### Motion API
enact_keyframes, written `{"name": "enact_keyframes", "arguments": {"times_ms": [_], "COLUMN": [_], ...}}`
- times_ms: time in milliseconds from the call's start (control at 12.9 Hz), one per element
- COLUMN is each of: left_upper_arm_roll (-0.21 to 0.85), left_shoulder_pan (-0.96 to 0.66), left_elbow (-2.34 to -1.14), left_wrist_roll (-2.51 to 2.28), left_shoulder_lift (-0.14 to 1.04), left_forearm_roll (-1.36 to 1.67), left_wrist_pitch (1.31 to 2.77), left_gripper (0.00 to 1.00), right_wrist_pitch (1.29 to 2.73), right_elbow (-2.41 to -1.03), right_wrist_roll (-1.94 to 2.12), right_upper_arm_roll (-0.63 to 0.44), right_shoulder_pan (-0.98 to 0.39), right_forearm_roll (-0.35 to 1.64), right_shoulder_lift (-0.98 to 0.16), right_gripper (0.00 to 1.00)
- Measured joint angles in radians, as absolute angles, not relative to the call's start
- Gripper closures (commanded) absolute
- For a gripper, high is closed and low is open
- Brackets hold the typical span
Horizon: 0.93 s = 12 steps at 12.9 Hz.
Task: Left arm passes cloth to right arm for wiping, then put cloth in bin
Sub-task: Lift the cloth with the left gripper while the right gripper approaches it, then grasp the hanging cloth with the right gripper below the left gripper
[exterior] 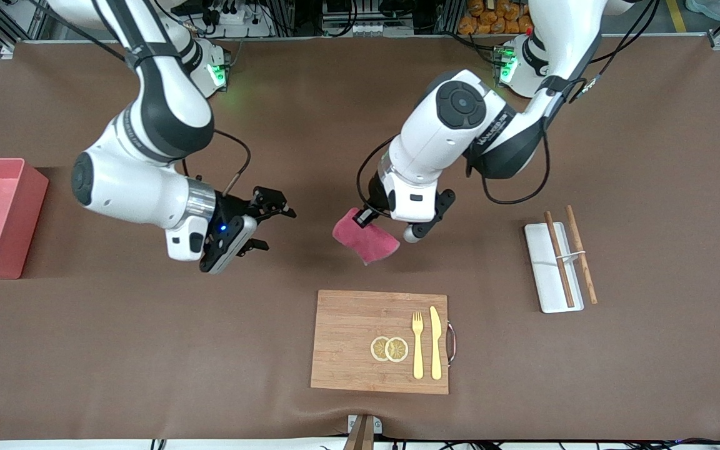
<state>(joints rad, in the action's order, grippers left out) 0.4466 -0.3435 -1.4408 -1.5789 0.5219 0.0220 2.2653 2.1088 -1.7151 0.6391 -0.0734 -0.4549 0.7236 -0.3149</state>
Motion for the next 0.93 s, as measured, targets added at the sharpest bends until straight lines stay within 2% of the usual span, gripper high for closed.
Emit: {"name": "enact_keyframes", "arguments": {"times_ms": [466, 931], "left_upper_arm_roll": [0.441, 0.438], "left_shoulder_pan": [-0.440, -0.479], "left_elbow": [-1.440, -1.437], "left_wrist_roll": [-1.705, -1.743], "left_shoulder_lift": [0.552, 0.561], "left_forearm_roll": [0.022, 0.022], "left_wrist_pitch": [2.377, 2.384], "left_gripper": [1.00, 1.00], "right_wrist_pitch": [2.229, 2.235], "right_elbow": [-1.815, -1.896], "right_wrist_roll": [0.907, 1.100], "right_upper_arm_roll": [-0.073, -0.085], "right_shoulder_pan": [-0.516, -0.516], "right_forearm_roll": [0.743, 0.799], "right_shoulder_lift": [-0.294, -0.291], "right_gripper": [0.00, 0.00]}}
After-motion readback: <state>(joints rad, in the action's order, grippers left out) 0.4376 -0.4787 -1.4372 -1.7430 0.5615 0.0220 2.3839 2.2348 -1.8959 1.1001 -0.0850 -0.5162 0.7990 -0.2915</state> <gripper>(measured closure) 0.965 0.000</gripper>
